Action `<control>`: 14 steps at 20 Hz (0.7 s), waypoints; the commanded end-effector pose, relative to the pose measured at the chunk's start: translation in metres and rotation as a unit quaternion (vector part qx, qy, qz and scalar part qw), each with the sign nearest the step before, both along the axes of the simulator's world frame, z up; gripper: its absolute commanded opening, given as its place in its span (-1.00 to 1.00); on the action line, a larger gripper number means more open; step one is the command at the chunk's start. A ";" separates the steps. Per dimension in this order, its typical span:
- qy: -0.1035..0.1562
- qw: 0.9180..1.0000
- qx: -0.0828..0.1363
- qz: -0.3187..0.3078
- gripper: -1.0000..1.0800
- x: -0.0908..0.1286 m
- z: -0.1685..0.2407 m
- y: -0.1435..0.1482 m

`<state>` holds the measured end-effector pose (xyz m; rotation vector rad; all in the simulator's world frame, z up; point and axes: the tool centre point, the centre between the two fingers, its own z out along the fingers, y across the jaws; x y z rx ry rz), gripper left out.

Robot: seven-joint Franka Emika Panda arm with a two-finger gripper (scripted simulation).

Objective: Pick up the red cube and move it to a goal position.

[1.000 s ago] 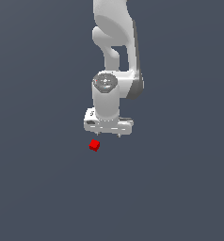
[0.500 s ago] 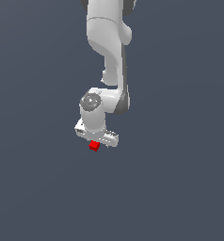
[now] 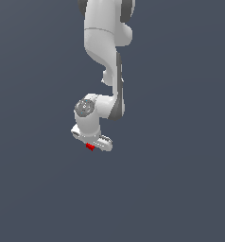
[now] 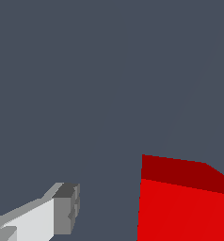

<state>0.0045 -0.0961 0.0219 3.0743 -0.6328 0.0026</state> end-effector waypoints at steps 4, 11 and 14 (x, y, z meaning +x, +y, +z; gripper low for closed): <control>0.001 1.000 0.001 0.002 -1.00 0.000 -0.002 0.004; 0.001 1.000 0.001 0.002 -1.00 0.000 -0.002 0.004; 0.001 1.000 0.001 0.002 -1.00 -0.001 -0.001 0.005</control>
